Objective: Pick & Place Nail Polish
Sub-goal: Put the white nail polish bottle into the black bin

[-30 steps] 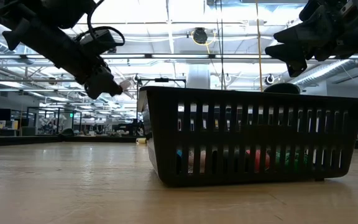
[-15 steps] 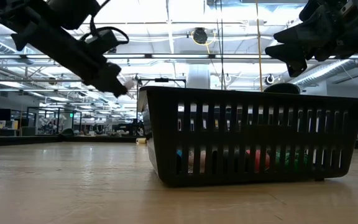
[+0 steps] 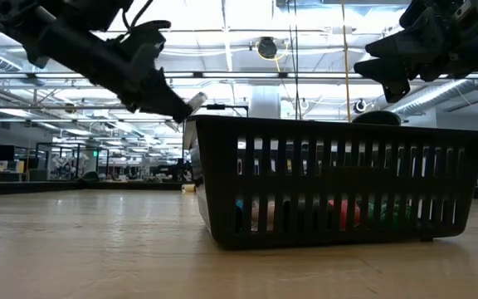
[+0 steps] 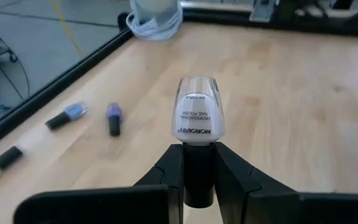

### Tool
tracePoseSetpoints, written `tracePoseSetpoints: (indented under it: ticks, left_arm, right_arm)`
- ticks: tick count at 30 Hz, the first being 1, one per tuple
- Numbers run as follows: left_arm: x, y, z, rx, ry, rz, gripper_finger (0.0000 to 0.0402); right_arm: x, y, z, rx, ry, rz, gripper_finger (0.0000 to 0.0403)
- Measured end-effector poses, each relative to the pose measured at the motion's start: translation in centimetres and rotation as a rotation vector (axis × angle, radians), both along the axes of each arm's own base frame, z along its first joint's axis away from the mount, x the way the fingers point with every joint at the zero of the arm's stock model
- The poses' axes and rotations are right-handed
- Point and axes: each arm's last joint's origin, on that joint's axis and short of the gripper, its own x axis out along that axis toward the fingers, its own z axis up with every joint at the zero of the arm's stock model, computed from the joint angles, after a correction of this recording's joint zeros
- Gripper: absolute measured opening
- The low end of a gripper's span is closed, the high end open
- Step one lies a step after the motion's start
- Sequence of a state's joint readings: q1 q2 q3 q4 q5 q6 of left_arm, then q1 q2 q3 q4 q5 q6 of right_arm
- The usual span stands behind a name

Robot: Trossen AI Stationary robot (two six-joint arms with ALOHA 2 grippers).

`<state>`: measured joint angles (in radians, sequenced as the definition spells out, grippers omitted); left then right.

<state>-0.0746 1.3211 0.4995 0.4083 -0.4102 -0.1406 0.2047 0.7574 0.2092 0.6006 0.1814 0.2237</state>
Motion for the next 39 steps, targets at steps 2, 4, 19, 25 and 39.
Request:
tracePoseSetpoints:
  ticks: [2,4,19,25,39]
  left_arm:
    - [0.2,-0.2,0.5,0.012,-0.056,0.002,0.0046]
    - [0.4,-0.8,1.5,0.079,-0.144,0.030,0.0046]
    - [0.8,-2.3,2.9,-0.338,-0.324,-0.387,0.0046]
    - [0.9,-5.1,5.1,-0.401,-0.406,-0.743,0.0046]
    - [2.9,-11.3,7.8,-0.207,-0.126,-0.682,0.0046]
  right_arm:
    - [0.0,0.0,0.0,0.000,0.000,0.000,0.0169]
    - [0.0,0.0,-0.1,-0.001,0.007,0.000,0.0169]
    - [0.0,0.0,0.0,0.000,0.002,0.000,0.0169]
    - [0.0,0.0,0.0,-0.001,0.003,0.000,0.0169]
    - [0.0,0.0,0.0,0.000,0.003,0.000,0.0169]
